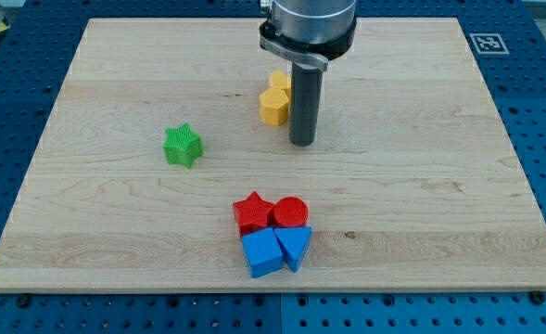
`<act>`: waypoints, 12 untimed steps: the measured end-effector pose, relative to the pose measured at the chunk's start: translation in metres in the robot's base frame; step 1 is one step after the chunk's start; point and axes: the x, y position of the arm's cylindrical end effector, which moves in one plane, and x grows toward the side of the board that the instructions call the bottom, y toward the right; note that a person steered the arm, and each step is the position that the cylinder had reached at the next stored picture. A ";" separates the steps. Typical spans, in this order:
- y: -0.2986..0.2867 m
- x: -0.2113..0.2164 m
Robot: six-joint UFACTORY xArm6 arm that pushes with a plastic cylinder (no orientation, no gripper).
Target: Place the green star below the yellow hexagon
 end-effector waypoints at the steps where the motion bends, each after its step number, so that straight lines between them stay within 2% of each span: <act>1: 0.012 0.001; 2: 0.023 0.018; 4: -0.049 0.081; 6: -0.159 0.090; 7: -0.200 0.077; 8: -0.202 0.034; 10: -0.122 0.030; 12: -0.074 0.030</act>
